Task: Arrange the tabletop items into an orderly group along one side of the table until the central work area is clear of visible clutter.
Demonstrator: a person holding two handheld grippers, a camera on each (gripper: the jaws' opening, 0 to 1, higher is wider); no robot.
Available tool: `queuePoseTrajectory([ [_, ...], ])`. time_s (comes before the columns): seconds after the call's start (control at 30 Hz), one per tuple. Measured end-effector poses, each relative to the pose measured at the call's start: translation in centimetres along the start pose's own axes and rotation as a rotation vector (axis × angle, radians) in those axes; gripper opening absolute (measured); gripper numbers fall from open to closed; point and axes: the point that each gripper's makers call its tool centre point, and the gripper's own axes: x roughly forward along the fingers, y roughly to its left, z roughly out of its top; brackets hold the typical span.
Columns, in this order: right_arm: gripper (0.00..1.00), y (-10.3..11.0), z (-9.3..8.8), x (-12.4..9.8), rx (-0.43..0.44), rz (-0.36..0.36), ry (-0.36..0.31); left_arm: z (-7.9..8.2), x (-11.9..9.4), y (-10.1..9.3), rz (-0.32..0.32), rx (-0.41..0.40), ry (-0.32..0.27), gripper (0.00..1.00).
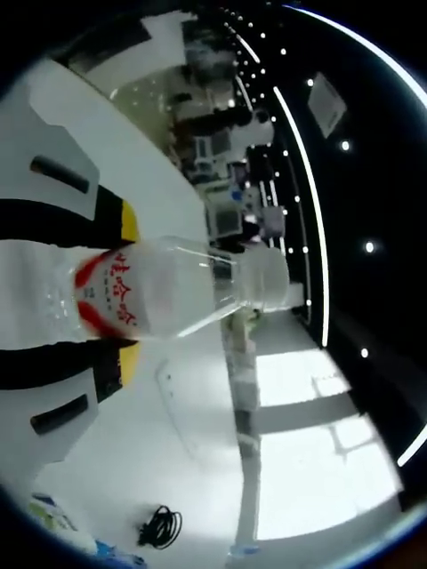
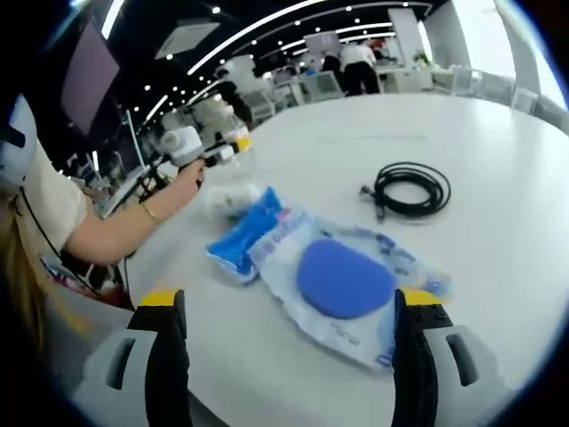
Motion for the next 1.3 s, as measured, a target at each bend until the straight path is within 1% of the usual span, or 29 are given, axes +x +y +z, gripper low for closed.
queuePoseTrajectory([
  [0.23,0.95,-0.2,0.0,-0.1,0.006,-0.007,0.002,-0.1,0.1,0.3,-0.002,-0.002,0.001,0.37],
  [0.47,0.95,-0.1,-0.4,-0.1,0.001,-0.007,0.02,0.1,-0.5,0.0,0.038,0.002,-0.005,0.38],
  [0.67,0.99,-0.6,-0.4,-0.2,0.003,-0.026,0.019,0.2,-0.8,-0.3,0.043,0.011,-0.004,0.39],
  [0.7,0.99,-0.6,-0.3,-0.2,0.002,-0.028,0.016,0.3,-0.9,-0.2,0.05,0.012,0.0,0.41],
  [0.8,0.99,-0.5,0.1,-0.2,-0.002,-0.024,0.001,1.2,-1.2,-0.2,0.058,0.048,-0.027,0.53],
  [0.83,0.99,-0.4,0.2,-0.2,-0.002,-0.022,-0.003,1.4,-1.3,-0.2,0.058,0.054,-0.023,0.55],
  [0.87,0.99,-0.3,0.3,-0.2,-0.004,-0.019,-0.005,1.7,-1.4,-0.2,0.056,0.112,-0.02,0.56],
  [0.9,0.99,-0.2,0.4,-0.2,-0.008,-0.015,-0.009,1.8,-1.4,-0.4,0.051,0.117,-0.022,0.59],
  [0.97,0.99,0.2,0.7,-0.2,-0.024,-0.006,-0.022,1.7,-1.5,-0.5,0.032,0.062,0.002,0.65],
  [1.07,0.99,0.9,1.0,-0.2,-0.047,0.016,-0.034,2.0,-1.9,0.0,0.036,0.065,0.018,0.69],
  [1.13,0.99,1.1,1.3,-0.3,-0.06,0.023,-0.044,2.4,-2.5,0.1,0.016,0.053,0.021,0.71],
  [1.23,0.99,1.2,1.6,-0.5,-0.062,0.029,-0.055,3.0,-3.2,-0.1,-0.009,0.036,0.02,0.79],
  [1.3,0.99,1.4,1.9,-0.6,-0.064,0.031,-0.066,3.5,-3.9,-0.2,-0.013,0.038,0.024,0.85],
])
